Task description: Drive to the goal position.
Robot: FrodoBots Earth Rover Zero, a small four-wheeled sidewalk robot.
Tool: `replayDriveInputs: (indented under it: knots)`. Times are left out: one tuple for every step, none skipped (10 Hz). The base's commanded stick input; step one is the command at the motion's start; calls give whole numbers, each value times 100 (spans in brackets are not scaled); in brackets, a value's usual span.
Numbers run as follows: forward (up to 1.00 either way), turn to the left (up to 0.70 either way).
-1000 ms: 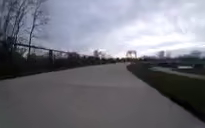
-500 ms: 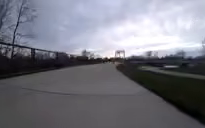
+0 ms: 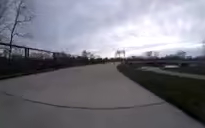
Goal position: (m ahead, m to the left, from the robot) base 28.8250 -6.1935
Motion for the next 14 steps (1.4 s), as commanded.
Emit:
replayDriveInputs:
  knots:
    - [100, -4]
    - [100, -14]
    - [100, -39]
    - [100, -40]
    - [100, -29]
    - [100, 0]
    - [100, 0]
    - [100, 0]
    - [100, 0]
    - [100, 0]
    - [100, 0]
    - [100, 0]
    - [100, 0]
    - [100, 0]
